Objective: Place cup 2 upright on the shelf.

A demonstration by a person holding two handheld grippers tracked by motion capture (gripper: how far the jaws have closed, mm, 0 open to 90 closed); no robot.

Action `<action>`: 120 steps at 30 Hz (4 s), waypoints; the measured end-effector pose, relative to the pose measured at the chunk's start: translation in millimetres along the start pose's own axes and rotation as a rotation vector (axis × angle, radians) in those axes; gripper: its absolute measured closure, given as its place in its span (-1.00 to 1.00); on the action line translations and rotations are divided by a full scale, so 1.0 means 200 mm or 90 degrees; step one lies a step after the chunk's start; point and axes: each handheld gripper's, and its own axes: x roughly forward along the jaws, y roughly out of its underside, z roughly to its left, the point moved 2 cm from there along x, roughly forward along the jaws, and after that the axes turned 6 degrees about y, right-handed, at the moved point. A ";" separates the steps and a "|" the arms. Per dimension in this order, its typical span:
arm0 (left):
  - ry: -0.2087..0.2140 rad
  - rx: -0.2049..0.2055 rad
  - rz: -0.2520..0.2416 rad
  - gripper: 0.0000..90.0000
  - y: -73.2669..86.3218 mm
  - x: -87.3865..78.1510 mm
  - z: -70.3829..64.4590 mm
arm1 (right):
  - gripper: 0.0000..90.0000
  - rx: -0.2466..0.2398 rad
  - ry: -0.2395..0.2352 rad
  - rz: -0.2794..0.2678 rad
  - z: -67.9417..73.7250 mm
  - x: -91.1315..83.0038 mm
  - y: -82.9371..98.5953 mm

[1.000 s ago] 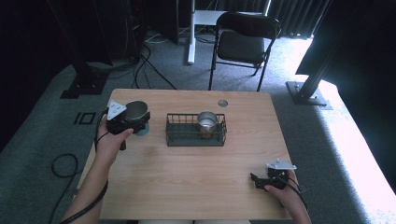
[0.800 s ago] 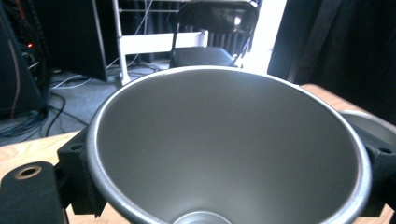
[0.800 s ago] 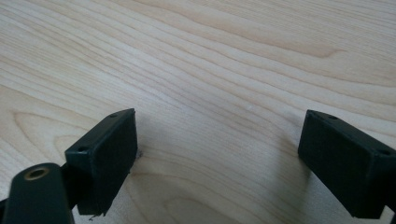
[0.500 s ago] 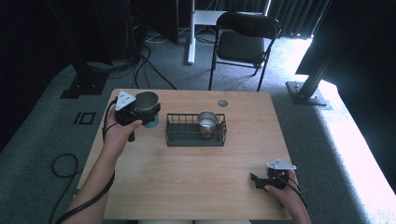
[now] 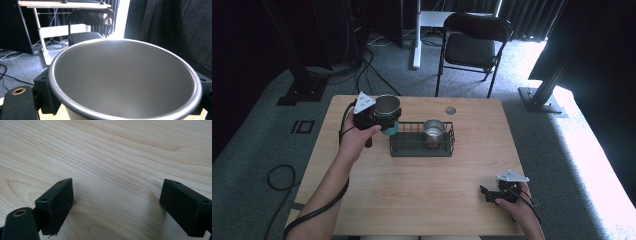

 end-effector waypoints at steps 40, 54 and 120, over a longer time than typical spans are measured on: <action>0.043 -0.034 0.003 -0.70 0.33 0.34 -0.04 | -0.74 0.000 -0.001 0.000 0.00 0.00 0.00; 0.026 -0.024 0.011 -0.71 0.41 0.37 -0.02 | -0.74 0.000 -0.001 0.000 0.00 0.00 0.00; -0.011 -0.020 0.132 -0.95 0.49 -0.12 0.07 | -0.74 -0.001 -0.001 0.000 0.00 0.00 0.00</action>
